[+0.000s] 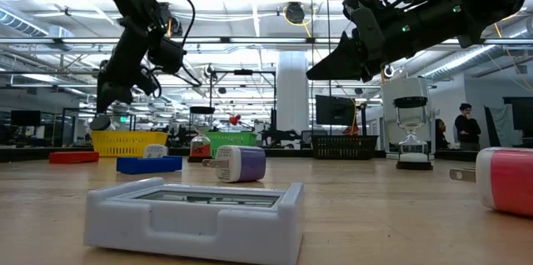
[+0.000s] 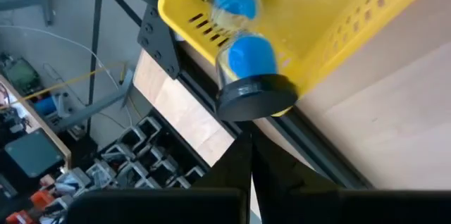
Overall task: Pick & Place Office items
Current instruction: Remove the blue sand timer from the yellow bin
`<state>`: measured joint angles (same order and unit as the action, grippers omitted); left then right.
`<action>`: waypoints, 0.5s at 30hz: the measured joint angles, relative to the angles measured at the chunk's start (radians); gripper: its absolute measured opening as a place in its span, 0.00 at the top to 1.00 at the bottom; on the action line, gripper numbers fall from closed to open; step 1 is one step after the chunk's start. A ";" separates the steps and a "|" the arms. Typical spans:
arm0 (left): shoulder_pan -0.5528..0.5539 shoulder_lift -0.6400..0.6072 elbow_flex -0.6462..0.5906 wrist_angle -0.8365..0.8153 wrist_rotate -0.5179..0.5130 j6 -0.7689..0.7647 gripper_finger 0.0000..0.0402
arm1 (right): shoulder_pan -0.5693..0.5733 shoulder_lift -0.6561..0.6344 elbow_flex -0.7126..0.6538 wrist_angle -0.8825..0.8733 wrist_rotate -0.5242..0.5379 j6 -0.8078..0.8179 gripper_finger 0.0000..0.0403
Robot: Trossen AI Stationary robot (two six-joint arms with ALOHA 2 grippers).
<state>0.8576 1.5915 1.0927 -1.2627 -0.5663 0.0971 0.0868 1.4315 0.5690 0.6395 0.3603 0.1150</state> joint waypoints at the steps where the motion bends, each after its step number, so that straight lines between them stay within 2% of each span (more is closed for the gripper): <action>1: 0.003 0.005 0.000 0.002 0.001 0.002 0.97 | 0.000 0.000 0.000 0.000 0.000 0.000 0.94; 10: 0.031 0.047 -0.001 0.045 0.018 0.007 0.98 | 0.000 0.000 0.000 0.000 0.000 0.000 0.94; 15: 0.030 0.049 -0.001 0.086 -0.021 0.013 0.99 | 0.000 0.000 0.000 0.000 0.000 0.000 0.94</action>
<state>0.8879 1.6409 1.0920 -1.1767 -0.5874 0.1101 0.0868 1.4315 0.5690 0.6392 0.3603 0.1146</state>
